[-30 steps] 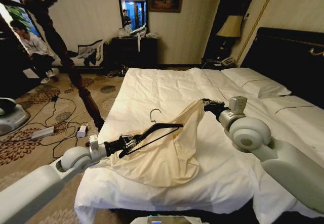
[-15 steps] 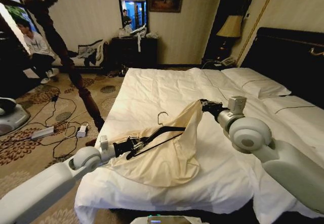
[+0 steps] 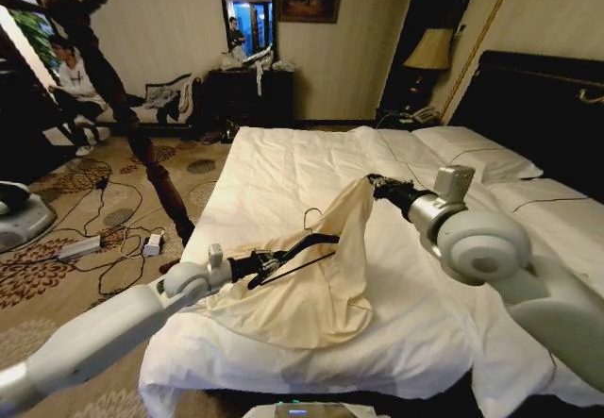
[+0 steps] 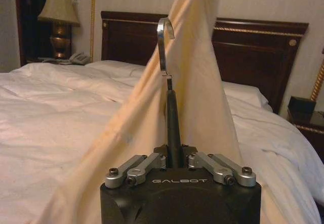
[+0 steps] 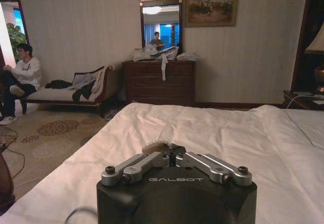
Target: Pick up the clothes from the bed and hang them on the clothes hanger.
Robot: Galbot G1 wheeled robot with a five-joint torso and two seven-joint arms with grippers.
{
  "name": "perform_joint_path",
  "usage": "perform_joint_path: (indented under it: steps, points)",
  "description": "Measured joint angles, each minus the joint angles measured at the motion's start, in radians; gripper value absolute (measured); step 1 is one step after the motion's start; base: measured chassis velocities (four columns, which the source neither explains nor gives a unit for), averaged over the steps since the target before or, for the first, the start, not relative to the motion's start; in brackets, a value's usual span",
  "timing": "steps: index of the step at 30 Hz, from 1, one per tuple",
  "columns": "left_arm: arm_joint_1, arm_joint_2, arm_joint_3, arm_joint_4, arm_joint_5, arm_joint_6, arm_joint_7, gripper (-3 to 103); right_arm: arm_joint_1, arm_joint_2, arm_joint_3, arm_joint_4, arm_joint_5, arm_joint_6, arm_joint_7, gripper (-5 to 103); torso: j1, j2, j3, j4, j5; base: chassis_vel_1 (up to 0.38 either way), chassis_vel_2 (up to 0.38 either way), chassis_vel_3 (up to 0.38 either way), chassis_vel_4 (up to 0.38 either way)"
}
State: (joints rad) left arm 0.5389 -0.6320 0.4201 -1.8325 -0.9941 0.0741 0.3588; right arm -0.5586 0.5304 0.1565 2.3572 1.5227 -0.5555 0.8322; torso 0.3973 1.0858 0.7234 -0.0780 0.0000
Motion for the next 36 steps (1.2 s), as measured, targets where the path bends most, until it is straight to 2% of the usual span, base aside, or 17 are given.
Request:
perform_joint_path:
  steps: [5,9,22,27,36]
  points:
    - [-0.022,-0.038,0.004,-0.004,-0.038,0.004,-0.038,13,-0.07,0.013,-0.002,0.001,-0.04,-0.002,-0.003,0,0.0,0.0,0.0,-0.0001,0.0001,0.0,0.0,0.0,0.0]
    - [-0.019,-0.042,0.001,-0.032,-0.071,0.01,-0.049,13,-0.089,0.032,-0.008,-0.012,-0.047,-0.005,-0.004,0,0.0,0.0,0.0,0.0001,0.0002,0.0,0.0,0.0,0.0]
    - [-0.056,-0.058,0.034,-0.042,-0.084,0.015,-0.079,13,-0.054,0.066,-0.043,0.015,0.016,-0.015,-0.005,0,0.0,0.0,0.0,0.0003,0.0,0.0,0.0,0.0,0.0]
    - [-0.088,-0.089,0.038,-0.023,-0.11,0.014,-0.108,13,-0.102,0.06,-0.04,0.069,0.034,-0.022,-0.013,0,0.0,0.0,0.0,0.0,0.0,0.0,0.0,0.0,0.0]
    - [-0.087,-0.095,0.032,-0.032,-0.123,0.012,-0.119,13,-0.17,0.076,-0.057,0.064,0.013,-0.035,-0.036,0,0.0,0.0,0.0,0.0,0.0,0.0,0.0,0.0,0.0]
